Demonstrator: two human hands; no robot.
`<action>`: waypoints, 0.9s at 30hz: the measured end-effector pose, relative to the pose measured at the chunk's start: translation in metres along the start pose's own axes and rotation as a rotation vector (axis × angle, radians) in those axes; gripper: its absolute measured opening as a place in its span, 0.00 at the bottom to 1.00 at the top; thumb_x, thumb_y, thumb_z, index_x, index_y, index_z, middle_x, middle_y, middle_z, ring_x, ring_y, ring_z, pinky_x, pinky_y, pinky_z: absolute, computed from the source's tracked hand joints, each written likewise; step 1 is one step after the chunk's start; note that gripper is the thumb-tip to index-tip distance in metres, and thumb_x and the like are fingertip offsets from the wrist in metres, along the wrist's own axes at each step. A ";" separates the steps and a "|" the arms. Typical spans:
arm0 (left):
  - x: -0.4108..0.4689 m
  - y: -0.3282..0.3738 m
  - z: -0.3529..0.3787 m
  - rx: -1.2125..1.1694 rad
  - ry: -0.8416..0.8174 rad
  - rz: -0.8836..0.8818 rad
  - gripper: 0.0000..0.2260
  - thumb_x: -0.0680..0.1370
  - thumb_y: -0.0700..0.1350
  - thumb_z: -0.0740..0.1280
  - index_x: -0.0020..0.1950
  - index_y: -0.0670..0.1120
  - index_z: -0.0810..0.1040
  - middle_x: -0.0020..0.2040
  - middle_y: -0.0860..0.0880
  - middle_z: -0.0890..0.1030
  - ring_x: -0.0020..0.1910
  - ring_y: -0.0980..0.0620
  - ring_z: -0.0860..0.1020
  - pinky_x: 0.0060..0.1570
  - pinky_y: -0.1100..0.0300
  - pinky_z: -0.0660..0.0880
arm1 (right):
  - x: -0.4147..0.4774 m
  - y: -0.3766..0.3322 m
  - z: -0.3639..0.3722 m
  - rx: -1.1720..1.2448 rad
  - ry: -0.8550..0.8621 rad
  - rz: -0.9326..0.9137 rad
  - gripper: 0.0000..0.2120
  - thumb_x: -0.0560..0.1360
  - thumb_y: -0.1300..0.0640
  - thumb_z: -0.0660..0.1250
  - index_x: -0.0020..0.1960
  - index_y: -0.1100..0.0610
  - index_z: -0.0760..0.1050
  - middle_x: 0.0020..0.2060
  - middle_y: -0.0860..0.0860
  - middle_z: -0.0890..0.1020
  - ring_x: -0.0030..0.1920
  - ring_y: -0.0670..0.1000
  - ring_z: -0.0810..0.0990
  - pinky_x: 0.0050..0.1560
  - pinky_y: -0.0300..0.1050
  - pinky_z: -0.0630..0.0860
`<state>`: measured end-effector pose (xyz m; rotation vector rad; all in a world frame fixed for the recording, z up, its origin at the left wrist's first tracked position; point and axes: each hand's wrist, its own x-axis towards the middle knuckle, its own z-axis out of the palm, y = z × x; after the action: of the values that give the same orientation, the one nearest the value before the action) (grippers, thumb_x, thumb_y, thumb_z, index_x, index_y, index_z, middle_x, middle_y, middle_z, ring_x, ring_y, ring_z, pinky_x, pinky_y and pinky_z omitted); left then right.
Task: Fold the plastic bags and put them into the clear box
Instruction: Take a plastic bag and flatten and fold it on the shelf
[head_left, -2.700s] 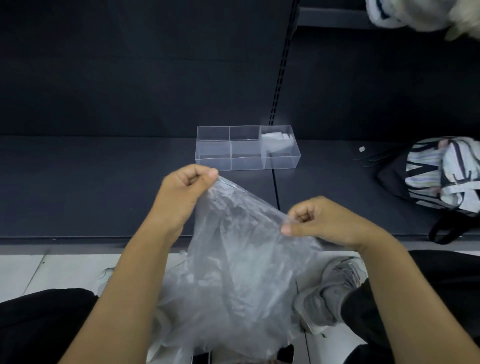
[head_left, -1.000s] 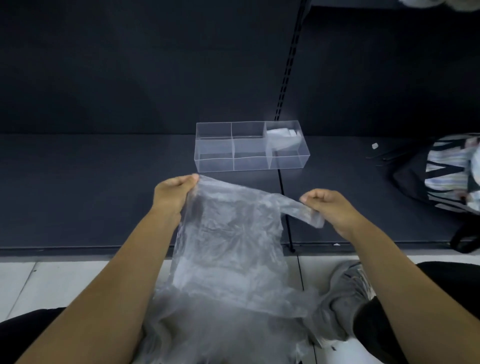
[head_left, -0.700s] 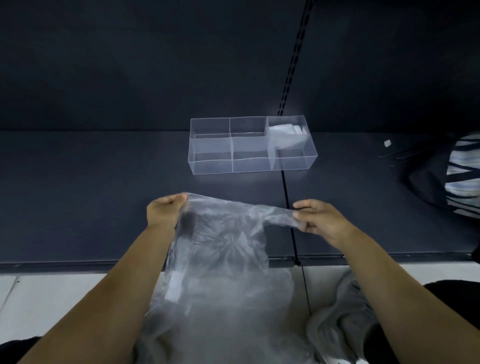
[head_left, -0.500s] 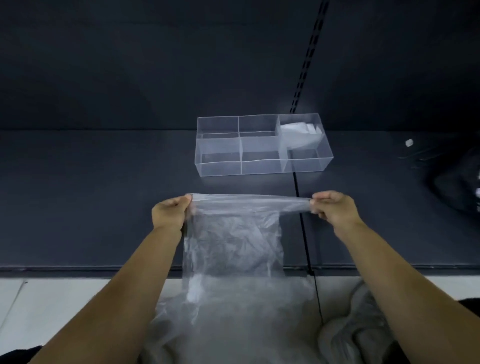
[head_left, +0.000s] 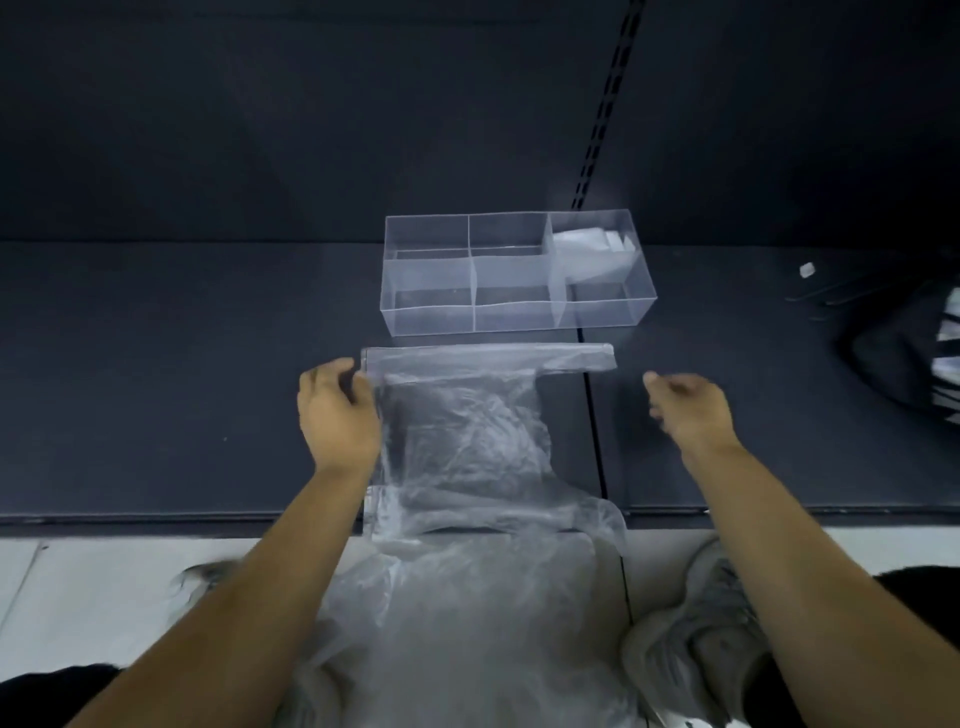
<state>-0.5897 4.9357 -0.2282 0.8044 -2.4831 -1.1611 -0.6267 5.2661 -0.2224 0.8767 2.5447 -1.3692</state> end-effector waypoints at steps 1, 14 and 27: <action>-0.017 -0.006 -0.003 0.056 0.019 0.095 0.12 0.80 0.39 0.62 0.61 0.38 0.77 0.62 0.39 0.74 0.59 0.41 0.74 0.60 0.50 0.69 | -0.016 0.012 -0.006 0.015 -0.011 0.084 0.21 0.77 0.48 0.64 0.44 0.68 0.78 0.30 0.55 0.79 0.32 0.54 0.76 0.38 0.51 0.75; -0.110 -0.077 -0.010 0.672 -0.353 0.322 0.30 0.79 0.61 0.39 0.78 0.47 0.45 0.79 0.51 0.48 0.77 0.51 0.43 0.73 0.48 0.35 | -0.124 0.064 0.001 0.940 -0.421 0.899 0.13 0.78 0.54 0.66 0.42 0.65 0.75 0.25 0.55 0.80 0.20 0.46 0.76 0.19 0.32 0.70; -0.105 -0.083 -0.007 0.779 -0.396 0.323 0.32 0.75 0.64 0.32 0.74 0.49 0.33 0.79 0.51 0.41 0.77 0.50 0.38 0.72 0.45 0.35 | -0.073 0.049 -0.045 0.073 0.047 0.183 0.14 0.80 0.55 0.62 0.48 0.66 0.79 0.31 0.54 0.79 0.31 0.50 0.75 0.33 0.43 0.73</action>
<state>-0.4718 4.9503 -0.2894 0.3027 -3.2790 -0.2234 -0.5331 5.2907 -0.2050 1.1360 2.3903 -1.4081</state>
